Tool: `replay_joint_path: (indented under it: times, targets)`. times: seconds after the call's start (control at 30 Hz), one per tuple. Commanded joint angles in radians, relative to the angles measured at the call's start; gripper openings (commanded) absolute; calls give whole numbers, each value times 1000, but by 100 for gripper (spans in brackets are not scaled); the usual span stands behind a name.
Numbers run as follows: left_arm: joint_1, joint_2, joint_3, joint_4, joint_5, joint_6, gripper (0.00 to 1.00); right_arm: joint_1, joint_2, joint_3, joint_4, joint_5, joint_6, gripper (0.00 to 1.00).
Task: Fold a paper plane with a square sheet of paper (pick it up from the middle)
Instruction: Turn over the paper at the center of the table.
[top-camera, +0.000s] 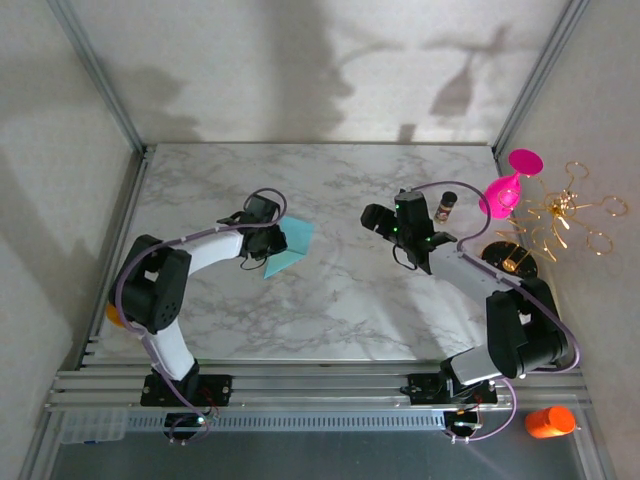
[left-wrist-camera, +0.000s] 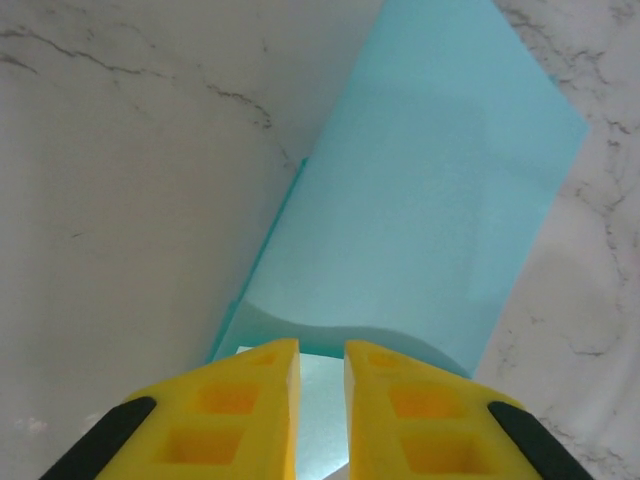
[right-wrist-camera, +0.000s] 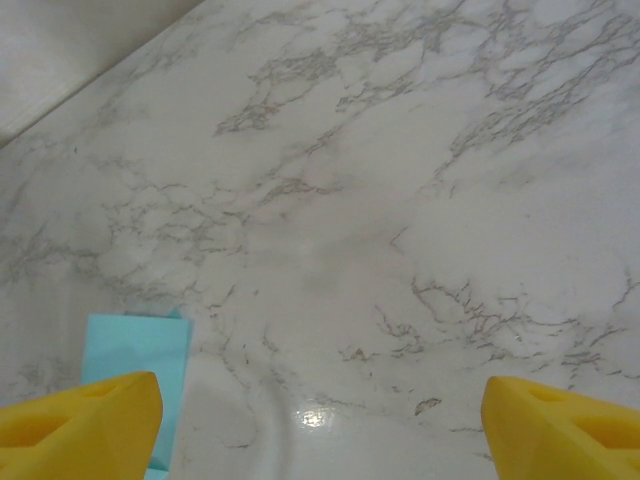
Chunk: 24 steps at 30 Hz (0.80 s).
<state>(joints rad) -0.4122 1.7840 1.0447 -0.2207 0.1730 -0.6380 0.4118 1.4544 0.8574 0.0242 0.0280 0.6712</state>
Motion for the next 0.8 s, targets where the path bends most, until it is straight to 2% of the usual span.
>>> replay_joint_path:
  times: [0.0, 0.23, 0.37, 0.6, 0.77]
  targets:
    - [10, 34, 1, 11, 7, -23, 18, -5, 19, 40, 19, -36, 11, 84]
    - [9, 82, 3, 15, 10, -11, 15, -4, 34, 36, 30, -59, 21, 84]
    - [2, 87, -9, 61, 124, -18, 15, -4, 40, 22, 59, -106, 41, 83]
    - [-77, 116, 36, 61, 170, -26, 14, -5, 38, -28, 131, -203, 132, 83]
    - [-124, 130, 66, 65, 168, -33, 13, -3, 60, -64, 163, -297, 233, 75]
